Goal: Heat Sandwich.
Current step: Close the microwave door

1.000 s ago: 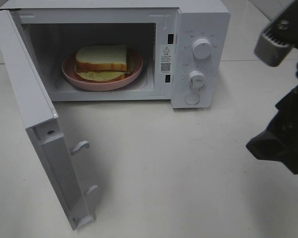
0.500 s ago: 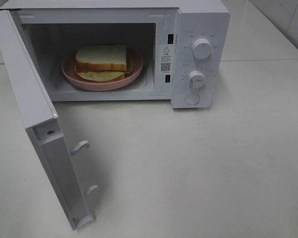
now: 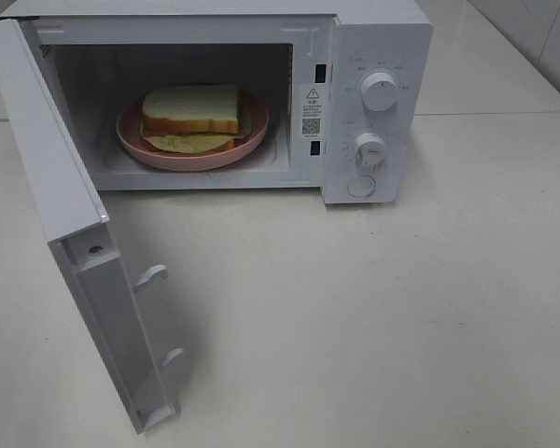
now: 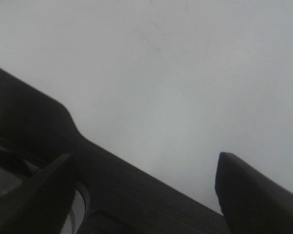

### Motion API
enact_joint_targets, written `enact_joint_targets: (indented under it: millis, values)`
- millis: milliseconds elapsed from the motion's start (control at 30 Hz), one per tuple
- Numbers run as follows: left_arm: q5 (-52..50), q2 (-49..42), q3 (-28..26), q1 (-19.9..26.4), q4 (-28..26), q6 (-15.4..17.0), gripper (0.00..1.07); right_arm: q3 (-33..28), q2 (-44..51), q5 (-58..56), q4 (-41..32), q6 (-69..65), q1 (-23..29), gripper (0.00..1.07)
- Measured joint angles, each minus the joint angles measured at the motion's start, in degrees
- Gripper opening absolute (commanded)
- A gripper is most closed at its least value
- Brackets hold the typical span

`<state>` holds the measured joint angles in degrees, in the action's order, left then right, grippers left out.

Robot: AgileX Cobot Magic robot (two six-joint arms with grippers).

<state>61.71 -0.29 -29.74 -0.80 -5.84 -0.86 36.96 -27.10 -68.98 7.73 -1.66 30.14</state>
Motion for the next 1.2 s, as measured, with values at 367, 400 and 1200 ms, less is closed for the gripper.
enact_joint_targets:
  millis: [367, 400, 1200]
  values:
    - [0.00, 0.00, 0.00, 0.00, 0.00, 0.00, 0.98, -4.53, 11.57, 6.30, -0.06, -0.23, -15.76, 0.76]
    - [0.00, 0.00, 0.00, 0.00, 0.00, 0.00, 0.98, -4.93, 12.43, 6.76, -0.06, -0.34, -16.67, 0.76]
    - [0.00, 0.00, 0.00, 0.00, 0.06, 0.00, 0.98, -8.48, 27.33, 11.63, -6.19, -0.06, -29.68, 0.76]
